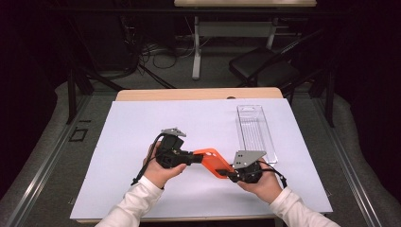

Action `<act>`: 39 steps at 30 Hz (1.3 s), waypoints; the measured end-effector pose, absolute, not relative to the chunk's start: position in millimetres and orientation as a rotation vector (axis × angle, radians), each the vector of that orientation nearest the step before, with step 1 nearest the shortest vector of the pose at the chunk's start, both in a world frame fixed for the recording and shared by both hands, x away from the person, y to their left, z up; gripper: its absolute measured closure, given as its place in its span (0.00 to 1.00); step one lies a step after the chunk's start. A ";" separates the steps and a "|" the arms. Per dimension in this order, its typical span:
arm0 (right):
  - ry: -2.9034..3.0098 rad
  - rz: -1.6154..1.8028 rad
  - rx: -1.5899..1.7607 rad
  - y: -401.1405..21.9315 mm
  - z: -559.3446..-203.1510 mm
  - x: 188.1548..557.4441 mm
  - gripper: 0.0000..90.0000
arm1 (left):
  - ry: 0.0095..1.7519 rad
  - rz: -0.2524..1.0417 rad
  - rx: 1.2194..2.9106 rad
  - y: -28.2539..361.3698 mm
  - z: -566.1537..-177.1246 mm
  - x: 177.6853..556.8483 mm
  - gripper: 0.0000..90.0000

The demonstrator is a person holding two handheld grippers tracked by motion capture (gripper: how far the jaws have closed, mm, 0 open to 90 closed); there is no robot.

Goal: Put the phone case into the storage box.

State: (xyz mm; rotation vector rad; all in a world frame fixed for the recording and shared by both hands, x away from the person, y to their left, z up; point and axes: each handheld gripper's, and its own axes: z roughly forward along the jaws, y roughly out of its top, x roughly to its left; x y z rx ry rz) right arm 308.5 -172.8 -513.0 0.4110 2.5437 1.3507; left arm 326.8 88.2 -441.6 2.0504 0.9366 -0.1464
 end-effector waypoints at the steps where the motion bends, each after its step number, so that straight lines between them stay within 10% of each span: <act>1: 2.544 1.351 0.411 -172.8 -513.0 308.5 0.96 | 0.939 -0.148 2.051 88.3 -441.4 327.0 0.90; 39: 2.495 1.370 0.556 -174.5 -510.9 312.0 0.64 | 1.093 -0.220 2.108 87.7 -430.6 348.1 0.90</act>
